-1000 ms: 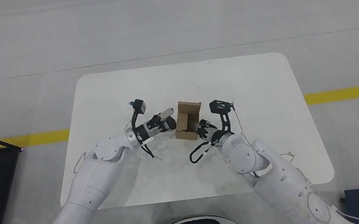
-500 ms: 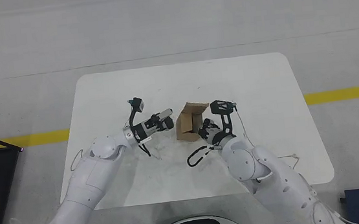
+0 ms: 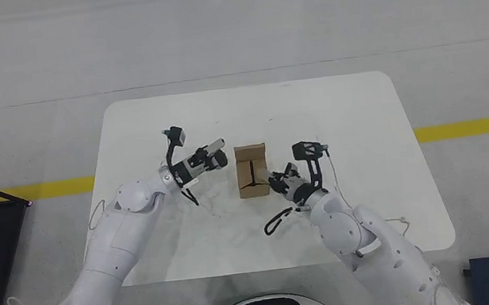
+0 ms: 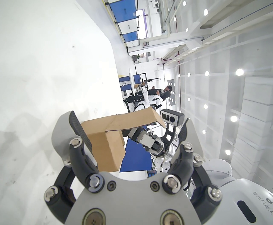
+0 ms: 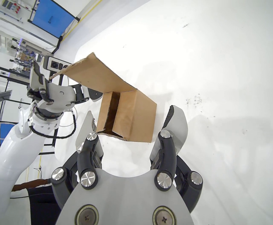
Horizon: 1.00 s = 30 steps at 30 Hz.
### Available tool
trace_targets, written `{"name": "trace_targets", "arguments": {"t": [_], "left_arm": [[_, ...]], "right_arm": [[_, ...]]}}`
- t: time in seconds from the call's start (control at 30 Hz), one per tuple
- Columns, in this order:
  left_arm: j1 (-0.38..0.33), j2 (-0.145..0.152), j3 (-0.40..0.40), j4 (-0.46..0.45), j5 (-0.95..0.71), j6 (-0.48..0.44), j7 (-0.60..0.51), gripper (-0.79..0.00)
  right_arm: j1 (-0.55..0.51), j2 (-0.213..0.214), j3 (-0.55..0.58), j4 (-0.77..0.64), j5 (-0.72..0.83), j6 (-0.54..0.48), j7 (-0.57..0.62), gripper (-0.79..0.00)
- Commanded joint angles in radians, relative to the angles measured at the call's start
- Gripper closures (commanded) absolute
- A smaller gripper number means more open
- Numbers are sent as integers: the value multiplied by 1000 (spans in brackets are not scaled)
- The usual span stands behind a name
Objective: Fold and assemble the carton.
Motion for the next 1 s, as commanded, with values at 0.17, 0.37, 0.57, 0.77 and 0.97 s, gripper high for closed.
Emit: {"name": "trace_targets", "arguments": {"t": [0.17, 0.37, 0.57, 0.77, 0.97], "left_arm": [[-76, -17, 27, 27, 36, -40, 39, -785], [-155, -55, 81, 64, 17, -118, 142, -785], [-192, -86, 131, 101, -117, -116, 69, -785], [-174, -83, 116, 113, -203, -99, -73, -785], [-153, -74, 88, 90, -217, -84, -121, -785]], "right_arm": [[-70, 15, 1, 2, -157, -110, -37, -785], [-82, 14, -26, 29, -246, -106, -30, -785], [7, -7, -94, 149, -344, -5, 31, -785], [71, -31, -100, 215, -274, 44, -12, -785], [65, -37, -87, 199, -270, 53, -56, -785]]}}
